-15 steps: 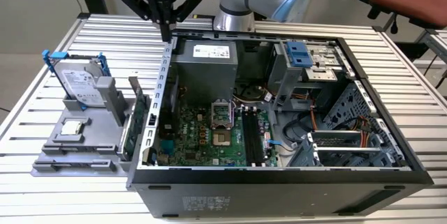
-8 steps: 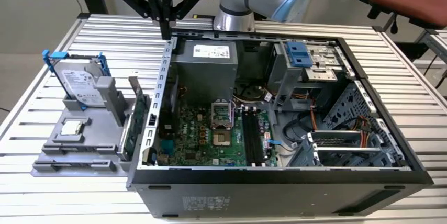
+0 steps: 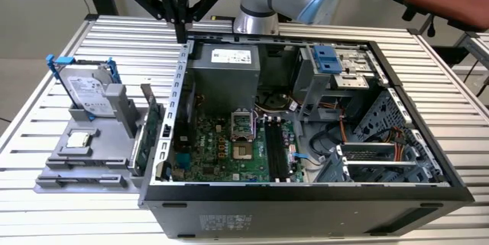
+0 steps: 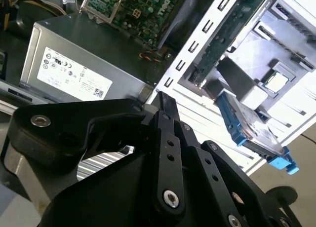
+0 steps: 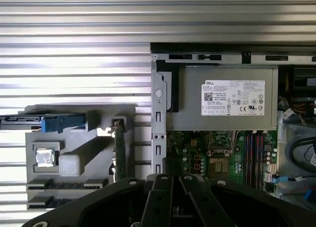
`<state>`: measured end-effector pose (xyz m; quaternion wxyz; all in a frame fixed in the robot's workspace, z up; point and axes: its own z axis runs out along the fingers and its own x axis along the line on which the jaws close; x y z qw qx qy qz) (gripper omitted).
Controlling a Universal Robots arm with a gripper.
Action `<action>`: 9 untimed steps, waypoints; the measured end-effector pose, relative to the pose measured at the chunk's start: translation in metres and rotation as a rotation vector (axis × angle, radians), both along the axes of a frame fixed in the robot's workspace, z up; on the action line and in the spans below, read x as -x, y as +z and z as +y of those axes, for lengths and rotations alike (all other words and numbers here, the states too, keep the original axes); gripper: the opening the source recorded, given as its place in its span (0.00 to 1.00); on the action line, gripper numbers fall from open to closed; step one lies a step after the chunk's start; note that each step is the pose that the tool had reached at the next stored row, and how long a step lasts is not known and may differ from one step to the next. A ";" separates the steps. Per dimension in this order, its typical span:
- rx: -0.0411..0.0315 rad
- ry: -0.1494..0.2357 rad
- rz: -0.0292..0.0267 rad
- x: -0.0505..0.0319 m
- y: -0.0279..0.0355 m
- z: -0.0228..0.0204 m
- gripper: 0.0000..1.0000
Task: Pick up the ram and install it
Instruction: 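Reach for the ram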
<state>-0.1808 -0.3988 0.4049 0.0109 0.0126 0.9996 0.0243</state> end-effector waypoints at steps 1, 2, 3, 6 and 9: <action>0.0001 0.000 0.0001 0.0003 0.0001 0.0000 0.00; 0.0001 0.000 0.0001 0.0012 0.0001 0.0000 0.00; 0.0001 0.000 0.0001 0.0030 0.0001 0.0000 0.00; 0.0001 0.000 0.0000 0.0092 0.0000 0.0000 0.00; 0.0000 0.000 0.0000 0.0148 0.0000 0.0000 0.00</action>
